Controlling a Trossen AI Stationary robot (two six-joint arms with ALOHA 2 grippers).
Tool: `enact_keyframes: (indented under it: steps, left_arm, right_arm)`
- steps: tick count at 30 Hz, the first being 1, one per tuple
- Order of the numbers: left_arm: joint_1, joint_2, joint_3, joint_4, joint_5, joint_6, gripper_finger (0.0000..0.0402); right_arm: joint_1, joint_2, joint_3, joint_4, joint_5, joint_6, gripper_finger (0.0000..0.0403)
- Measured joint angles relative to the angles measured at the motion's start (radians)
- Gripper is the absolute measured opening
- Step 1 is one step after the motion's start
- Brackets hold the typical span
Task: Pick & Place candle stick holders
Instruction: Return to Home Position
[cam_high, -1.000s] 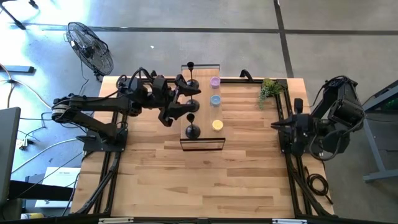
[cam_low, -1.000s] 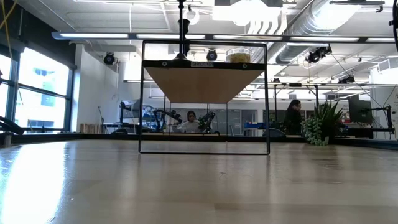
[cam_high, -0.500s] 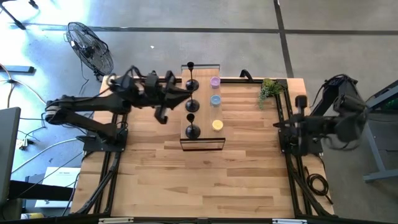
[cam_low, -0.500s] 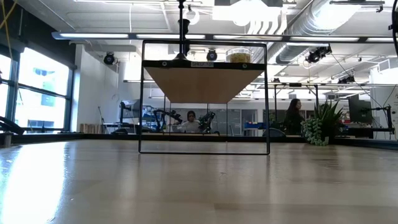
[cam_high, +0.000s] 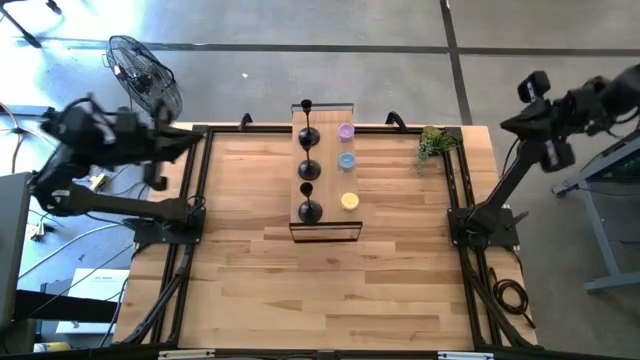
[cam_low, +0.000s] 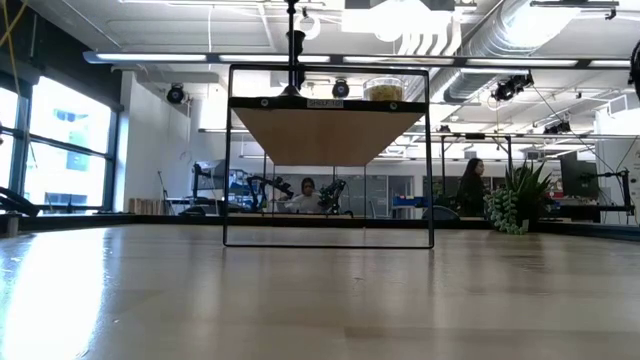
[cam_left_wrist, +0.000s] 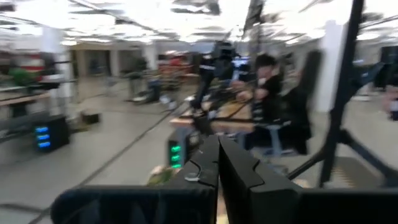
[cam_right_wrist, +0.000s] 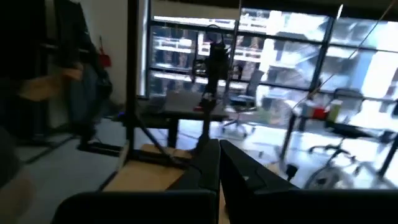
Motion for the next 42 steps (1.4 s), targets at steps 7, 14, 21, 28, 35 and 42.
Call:
enact_keyframes:
  steps: [7,14,21,28,35,42]
  left_arm:
    - [0.000,-0.172,0.006,-0.286,-0.127,0.005,0.0001]
    - [0.000,-0.261,-0.074,-0.307,-0.148,-0.037,0.0000]
    - [0.000,-0.319,-0.249,-0.277,-0.115,-0.015,0.0000]
    - [0.000,-0.440,-0.441,-0.174,-0.029,-0.060,0.0000]
    - [0.000,-0.594,-0.569,-0.131,0.010,-0.129,0.0000]
    - [0.000,-0.608,-0.612,-0.118,0.027,-0.135,0.0000]
  right_arm:
    - [0.000,-0.236,-0.264,-0.003,-0.006,0.167,0.0000]
    - [0.000,-0.451,-0.625,0.219,-0.137,0.087,0.0000]
    - [0.001,-0.593,-0.897,0.339,-0.105,0.133,0.0000]
    - [0.001,-0.608,-1.035,0.502,-0.126,0.114,0.0000]
    - [0.000,-0.609,-1.170,0.680,-0.126,0.113,0.0000]
    - [0.000,-0.611,-1.391,0.963,-0.060,0.121,0.0000]
